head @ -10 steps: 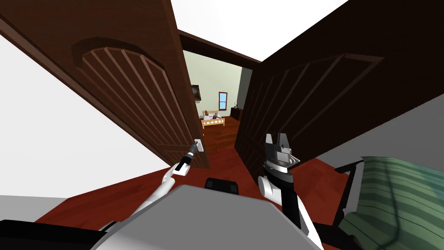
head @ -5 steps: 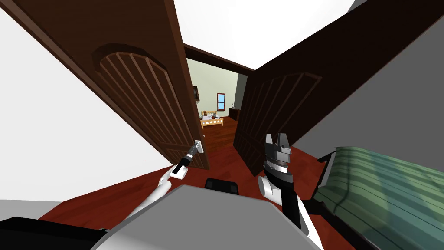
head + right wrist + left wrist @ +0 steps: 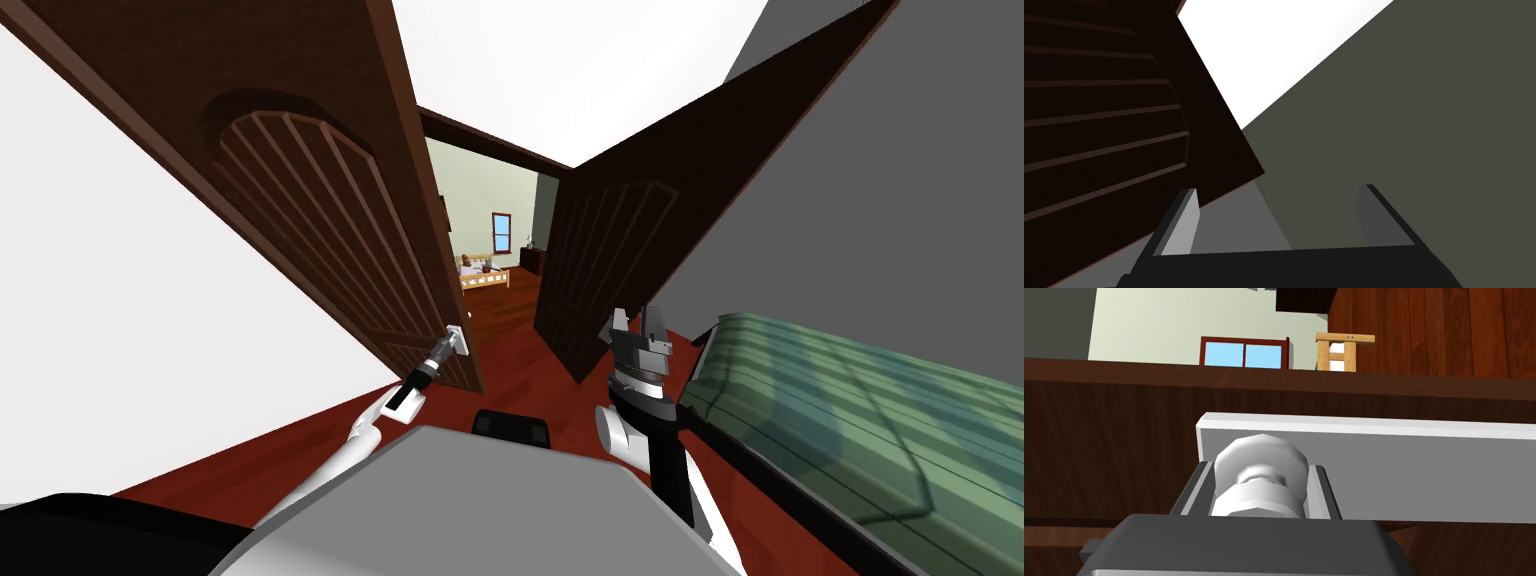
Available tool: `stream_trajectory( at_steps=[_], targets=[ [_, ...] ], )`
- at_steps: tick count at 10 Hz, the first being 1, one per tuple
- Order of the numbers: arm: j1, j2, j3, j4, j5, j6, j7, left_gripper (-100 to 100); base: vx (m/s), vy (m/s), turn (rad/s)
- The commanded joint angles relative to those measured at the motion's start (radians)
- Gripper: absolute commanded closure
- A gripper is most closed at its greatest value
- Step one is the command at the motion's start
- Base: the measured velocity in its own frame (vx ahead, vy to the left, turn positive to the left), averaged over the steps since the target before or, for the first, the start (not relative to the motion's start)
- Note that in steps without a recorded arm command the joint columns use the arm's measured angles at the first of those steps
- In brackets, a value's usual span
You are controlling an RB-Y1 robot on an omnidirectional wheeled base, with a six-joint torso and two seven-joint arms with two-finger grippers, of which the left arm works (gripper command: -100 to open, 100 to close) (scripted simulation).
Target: Pull the door open
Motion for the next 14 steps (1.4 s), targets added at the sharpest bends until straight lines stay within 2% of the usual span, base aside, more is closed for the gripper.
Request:
stream_trajectory(
  at_steps=[1,3,4,5,6,11,13,14],
  targets=[
    [0.017,0.025,-0.007,-0.002,0.003,-0.025,0.016,100,-0.186,0.084,-0.109],
    [0.034,0.048,-0.018,-0.010,0.006,-0.045,0.030,100,-0.207,0.077,-0.099],
    [0.026,0.038,-0.020,-0.006,0.004,-0.037,0.025,100,-0.092,0.039,-0.036],
    [0.041,0.057,-0.032,-0.004,0.004,-0.062,0.040,100,-0.142,0.044,-0.099],
    [0.044,0.063,-0.034,-0.003,0.004,-0.069,0.043,100,-0.193,0.078,-0.159],
    [0.082,0.126,-0.058,0.000,0.007,-0.144,0.082,100,-0.200,0.097,-0.134],
    [0.093,0.145,-0.065,0.002,0.008,-0.167,0.094,100,-0.200,0.090,-0.104],
    [0.089,0.135,-0.067,0.000,0.006,-0.158,0.088,100,-0.082,0.038,-0.020]
  ],
)
